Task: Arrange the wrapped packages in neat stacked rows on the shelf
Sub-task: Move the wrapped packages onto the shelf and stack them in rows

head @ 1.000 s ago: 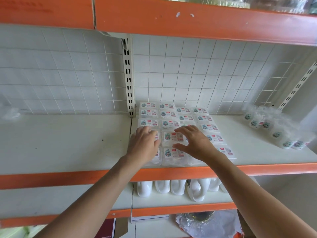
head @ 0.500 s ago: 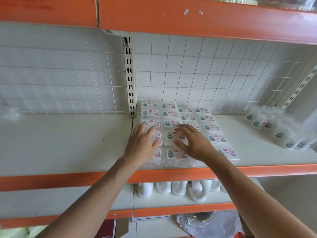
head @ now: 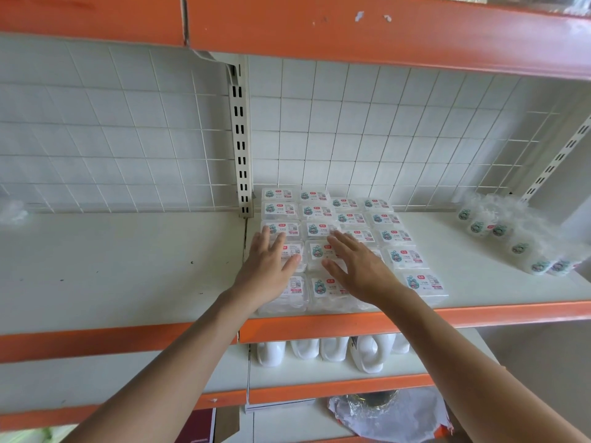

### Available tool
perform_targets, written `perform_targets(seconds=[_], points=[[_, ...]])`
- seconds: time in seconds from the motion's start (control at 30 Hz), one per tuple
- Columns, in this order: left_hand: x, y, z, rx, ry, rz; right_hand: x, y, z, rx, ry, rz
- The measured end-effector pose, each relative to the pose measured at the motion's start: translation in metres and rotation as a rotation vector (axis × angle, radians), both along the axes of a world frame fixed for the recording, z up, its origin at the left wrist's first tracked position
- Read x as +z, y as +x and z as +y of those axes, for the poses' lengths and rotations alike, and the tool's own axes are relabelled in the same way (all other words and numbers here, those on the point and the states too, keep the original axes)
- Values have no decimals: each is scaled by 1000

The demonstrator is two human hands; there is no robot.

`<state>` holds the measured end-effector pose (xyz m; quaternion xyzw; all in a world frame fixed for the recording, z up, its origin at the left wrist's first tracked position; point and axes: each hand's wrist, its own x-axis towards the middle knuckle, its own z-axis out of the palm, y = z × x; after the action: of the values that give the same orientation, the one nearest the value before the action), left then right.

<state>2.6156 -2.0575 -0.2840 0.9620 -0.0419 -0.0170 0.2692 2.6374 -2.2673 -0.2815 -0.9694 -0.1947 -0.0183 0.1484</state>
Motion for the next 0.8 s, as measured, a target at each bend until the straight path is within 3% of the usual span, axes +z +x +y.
perform_targets(seconds=[0.2,0.37,0.57,0.8], points=[[-2,4,7,-32,7,-23,4,-4,4,-17,-52,2],[-3,8,24,-76,115,-183,12,-12,23,-34,-106,-31],[8,-1,60,-68,165,-113,25,-18,57,-81,-153,-48],[22,-34,110,99,235,-117,33,-20,114,56,-82,-97]])
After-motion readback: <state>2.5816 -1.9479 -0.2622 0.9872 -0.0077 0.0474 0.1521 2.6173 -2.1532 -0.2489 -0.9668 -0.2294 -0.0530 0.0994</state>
